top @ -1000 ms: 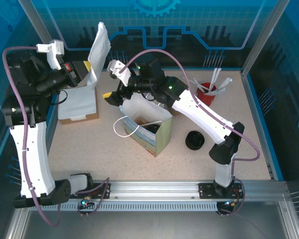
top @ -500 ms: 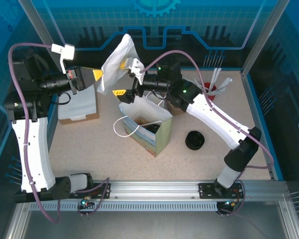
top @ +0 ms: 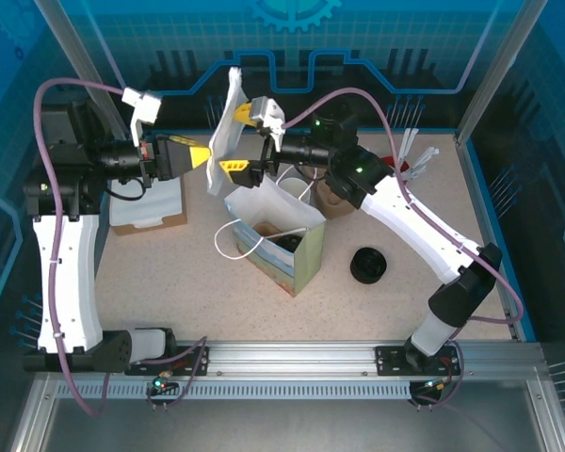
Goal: Pack the takeout coffee
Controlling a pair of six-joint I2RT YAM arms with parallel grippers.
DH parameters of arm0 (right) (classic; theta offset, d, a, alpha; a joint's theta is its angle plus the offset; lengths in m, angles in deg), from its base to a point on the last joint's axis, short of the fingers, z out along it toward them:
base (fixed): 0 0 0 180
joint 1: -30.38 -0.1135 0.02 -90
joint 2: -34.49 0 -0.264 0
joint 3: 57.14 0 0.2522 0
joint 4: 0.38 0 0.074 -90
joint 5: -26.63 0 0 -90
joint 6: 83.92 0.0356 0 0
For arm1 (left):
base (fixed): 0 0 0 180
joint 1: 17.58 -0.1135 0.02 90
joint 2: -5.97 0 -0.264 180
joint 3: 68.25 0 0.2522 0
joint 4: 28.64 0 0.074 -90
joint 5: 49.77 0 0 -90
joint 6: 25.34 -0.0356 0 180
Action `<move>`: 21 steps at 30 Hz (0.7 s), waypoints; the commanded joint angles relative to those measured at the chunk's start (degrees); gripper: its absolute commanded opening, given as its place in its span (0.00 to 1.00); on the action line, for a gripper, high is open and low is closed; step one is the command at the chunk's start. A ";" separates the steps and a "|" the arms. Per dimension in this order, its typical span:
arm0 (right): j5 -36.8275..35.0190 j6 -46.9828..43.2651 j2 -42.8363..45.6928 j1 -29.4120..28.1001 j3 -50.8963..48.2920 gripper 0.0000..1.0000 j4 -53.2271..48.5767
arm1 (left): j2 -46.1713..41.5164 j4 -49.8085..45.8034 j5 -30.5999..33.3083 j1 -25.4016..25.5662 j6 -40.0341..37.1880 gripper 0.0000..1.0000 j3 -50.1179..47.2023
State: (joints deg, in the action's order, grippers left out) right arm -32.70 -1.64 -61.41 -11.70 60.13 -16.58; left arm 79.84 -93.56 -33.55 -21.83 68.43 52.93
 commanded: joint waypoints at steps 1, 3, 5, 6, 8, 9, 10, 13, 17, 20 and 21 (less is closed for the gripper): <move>4.74 1.43 -1.64 -1.38 2.62 1.00 1.12 | 0.81 -1.13 -4.24 0.65 -4.27 0.00 -0.46; 6.87 2.08 -2.09 -1.74 3.23 1.00 1.04 | 1.37 -0.96 -4.36 0.73 -4.65 0.00 -0.46; 8.66 2.36 -2.28 -2.18 3.32 1.00 0.94 | 2.09 -0.80 -4.51 0.89 -4.74 0.00 -0.45; 9.23 2.36 -2.16 -2.37 3.25 1.00 0.88 | 2.32 -0.78 -4.51 0.99 -4.81 0.00 -0.45; 10.47 2.70 -1.88 -2.63 3.11 0.99 0.69 | 2.80 -0.75 -4.42 1.31 -5.02 0.00 -0.50; 10.93 3.07 -1.77 -2.73 2.93 0.98 0.70 | 2.99 -0.79 -4.28 1.57 -5.09 0.00 -0.45; 11.10 3.45 -1.75 -2.76 2.86 0.97 0.66 | 3.19 -0.72 -4.15 1.85 -5.24 0.00 -0.45; 11.22 5.23 -1.19 -3.04 2.35 0.95 1.65 | 3.68 -0.87 -3.68 2.96 -5.62 0.00 -0.67; 10.06 7.15 -0.35 -3.02 1.64 0.91 3.17 | 4.21 -1.18 -2.83 4.25 -6.32 0.00 -1.24; 9.05 7.44 0.23 -2.88 1.36 0.90 3.49 | 4.49 -1.73 -2.35 4.60 -6.75 0.00 -2.01; 8.91 7.70 0.32 -2.76 1.35 0.89 3.62 | 4.53 -1.84 -2.10 4.60 -6.80 0.00 -2.23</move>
State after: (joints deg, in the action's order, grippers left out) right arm -23.49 4.02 -63.24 -14.11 61.31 -15.71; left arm 83.90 -93.62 -35.67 -17.77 63.77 51.66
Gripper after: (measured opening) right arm 0.891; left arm 0.046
